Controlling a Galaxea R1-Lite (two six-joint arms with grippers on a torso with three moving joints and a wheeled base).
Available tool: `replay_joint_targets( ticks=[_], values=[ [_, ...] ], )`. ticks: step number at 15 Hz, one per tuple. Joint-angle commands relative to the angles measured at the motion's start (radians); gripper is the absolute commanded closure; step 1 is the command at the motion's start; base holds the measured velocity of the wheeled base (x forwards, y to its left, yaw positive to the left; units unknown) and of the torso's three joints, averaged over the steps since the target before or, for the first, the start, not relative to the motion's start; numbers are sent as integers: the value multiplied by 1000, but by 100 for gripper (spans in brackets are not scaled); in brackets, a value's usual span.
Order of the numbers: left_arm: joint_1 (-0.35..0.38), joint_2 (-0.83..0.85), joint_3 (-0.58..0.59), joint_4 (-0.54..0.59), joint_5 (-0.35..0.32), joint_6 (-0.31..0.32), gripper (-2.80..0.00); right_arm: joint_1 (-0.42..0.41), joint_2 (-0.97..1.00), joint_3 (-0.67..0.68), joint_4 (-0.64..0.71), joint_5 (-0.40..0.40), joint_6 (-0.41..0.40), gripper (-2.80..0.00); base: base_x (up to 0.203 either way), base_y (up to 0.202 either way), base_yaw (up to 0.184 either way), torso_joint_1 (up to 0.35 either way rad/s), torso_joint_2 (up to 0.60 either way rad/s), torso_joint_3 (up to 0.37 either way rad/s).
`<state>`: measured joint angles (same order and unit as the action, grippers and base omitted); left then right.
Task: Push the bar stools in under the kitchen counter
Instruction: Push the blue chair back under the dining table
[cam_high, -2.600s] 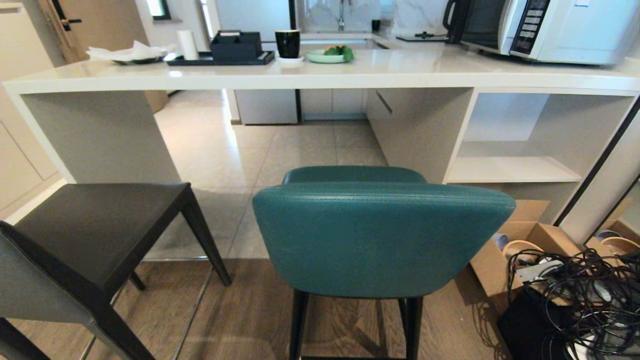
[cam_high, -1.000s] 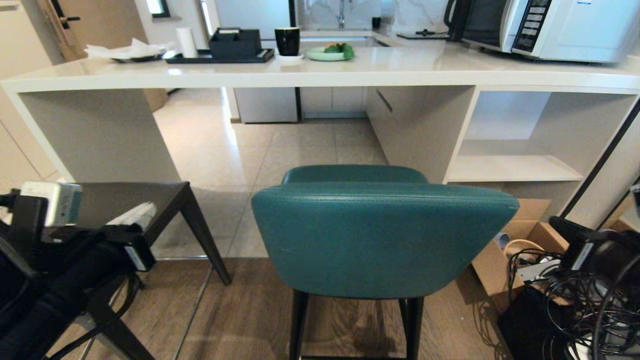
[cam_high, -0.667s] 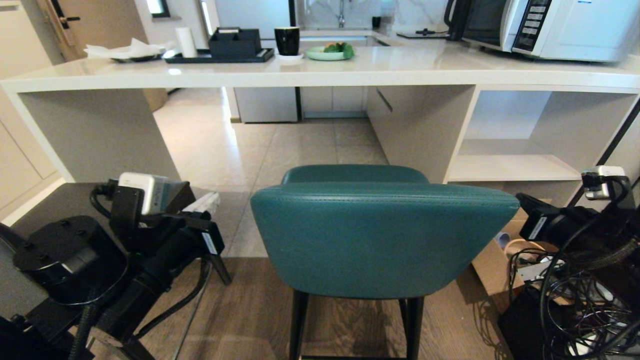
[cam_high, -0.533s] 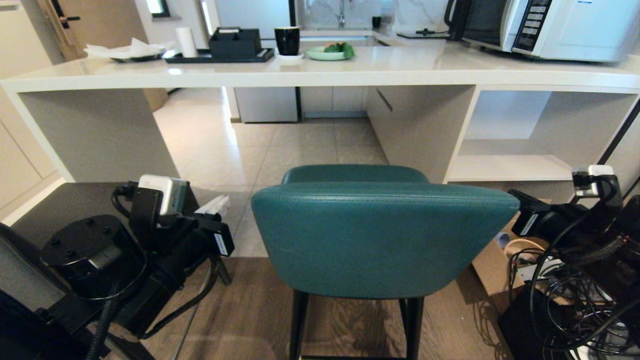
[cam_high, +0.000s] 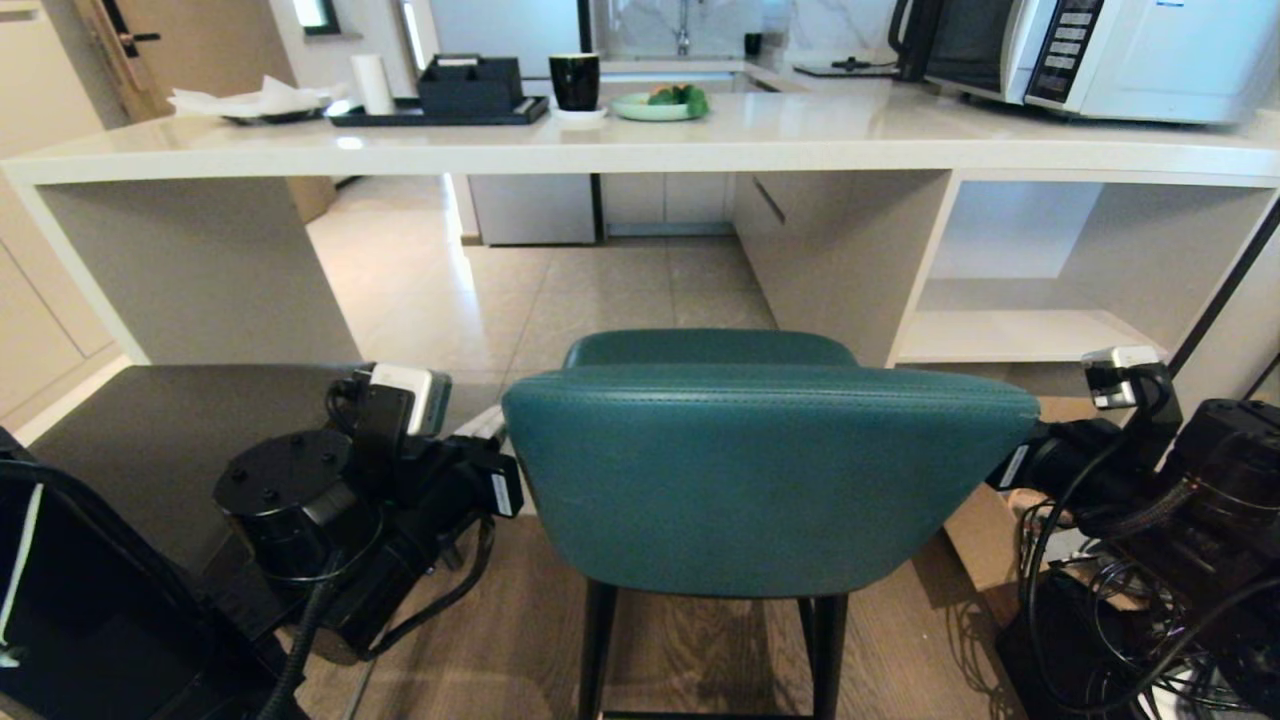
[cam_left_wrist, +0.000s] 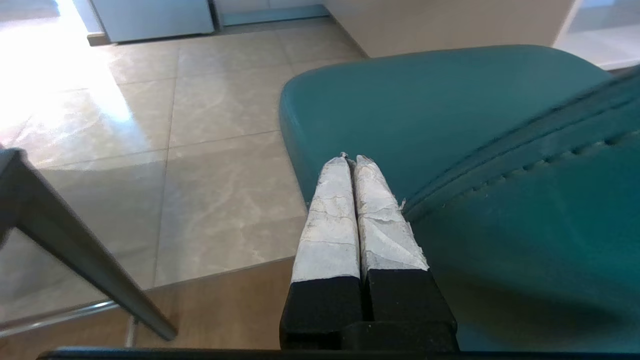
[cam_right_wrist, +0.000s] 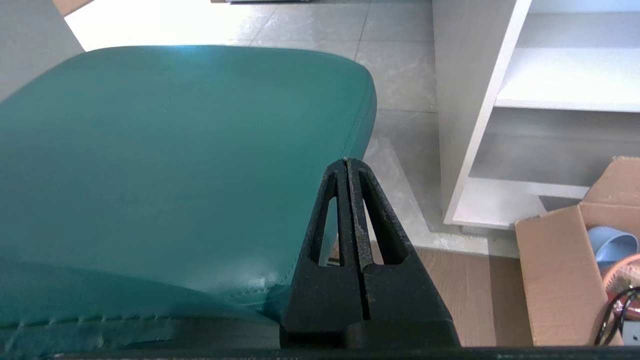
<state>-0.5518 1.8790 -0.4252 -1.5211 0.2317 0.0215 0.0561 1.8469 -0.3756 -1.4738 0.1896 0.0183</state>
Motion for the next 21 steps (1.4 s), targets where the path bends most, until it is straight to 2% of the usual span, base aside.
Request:
replay_joint_targets(
  ticks=[1,5,10,14,21],
  values=[
    [-10,27,-13,-9,1,0,0,23,-12,15,-8,1,0,0,0,0,0,0,0,0],
    [-22,59,-14,-9,1,0,0,96,5,5,-7,-5,0,0,0,0,0,0,0,0],
    [-35,135,-61,-9,3,2,0,146,108,-157,0,-21,0,0,0,0,0,0,0,0],
    [-37,194,-135,-9,5,3,0,147,186,-262,17,-31,0,0,0,0,0,0,0,0],
    [-36,241,-176,-9,3,3,0,200,250,-480,123,-36,-4,0,0,0,0,0,0,0]
  ],
)
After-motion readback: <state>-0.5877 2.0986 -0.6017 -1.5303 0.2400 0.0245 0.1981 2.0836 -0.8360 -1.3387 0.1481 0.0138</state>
